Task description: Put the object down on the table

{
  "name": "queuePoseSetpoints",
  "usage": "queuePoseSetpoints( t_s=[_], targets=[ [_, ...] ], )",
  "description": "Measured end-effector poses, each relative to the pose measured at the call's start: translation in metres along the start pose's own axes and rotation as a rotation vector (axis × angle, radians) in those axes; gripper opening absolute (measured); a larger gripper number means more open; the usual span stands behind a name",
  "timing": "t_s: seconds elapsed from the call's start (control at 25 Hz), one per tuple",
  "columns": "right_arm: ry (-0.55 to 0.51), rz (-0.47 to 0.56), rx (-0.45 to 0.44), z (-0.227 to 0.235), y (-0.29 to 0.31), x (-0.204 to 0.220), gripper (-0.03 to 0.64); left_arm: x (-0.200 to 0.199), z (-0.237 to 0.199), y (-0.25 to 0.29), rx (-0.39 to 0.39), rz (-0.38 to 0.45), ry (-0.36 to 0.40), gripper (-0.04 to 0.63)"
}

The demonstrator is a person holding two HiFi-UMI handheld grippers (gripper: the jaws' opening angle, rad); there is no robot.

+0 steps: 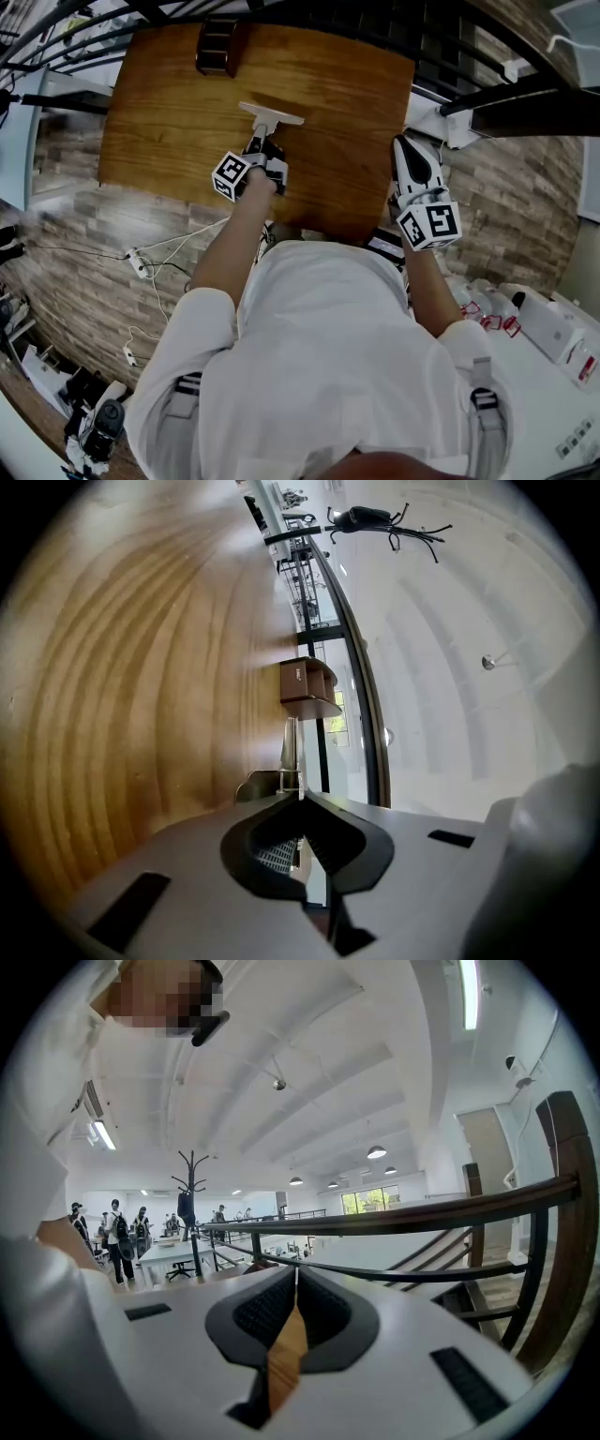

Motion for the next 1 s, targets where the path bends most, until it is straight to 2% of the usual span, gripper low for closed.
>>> queuePoseSetpoints(
  t_s=[0.44, 1.0],
  targets=[
    [0.015, -0.006, 0.004, 0.002, -0.001, 0.001, 0.026, -0.001, -0.02, 0.001, -0.086, -0.003, -0.024, 0.015],
    [0.028, -0.011, 0.012, 0.005, -0.002, 0.003, 0.026, -0.002, -0.026, 0.004, -0.084, -0.004, -0.075, 0.015]
  ],
)
Point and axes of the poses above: the fingertips, and each gripper's own axes: y forward along the fingers, z to its right, x out of its underside, the point moved 3 cm from there along -y, backward along the fingers, and after that the axes turned 3 degrees about y, right-handed, at the moved point
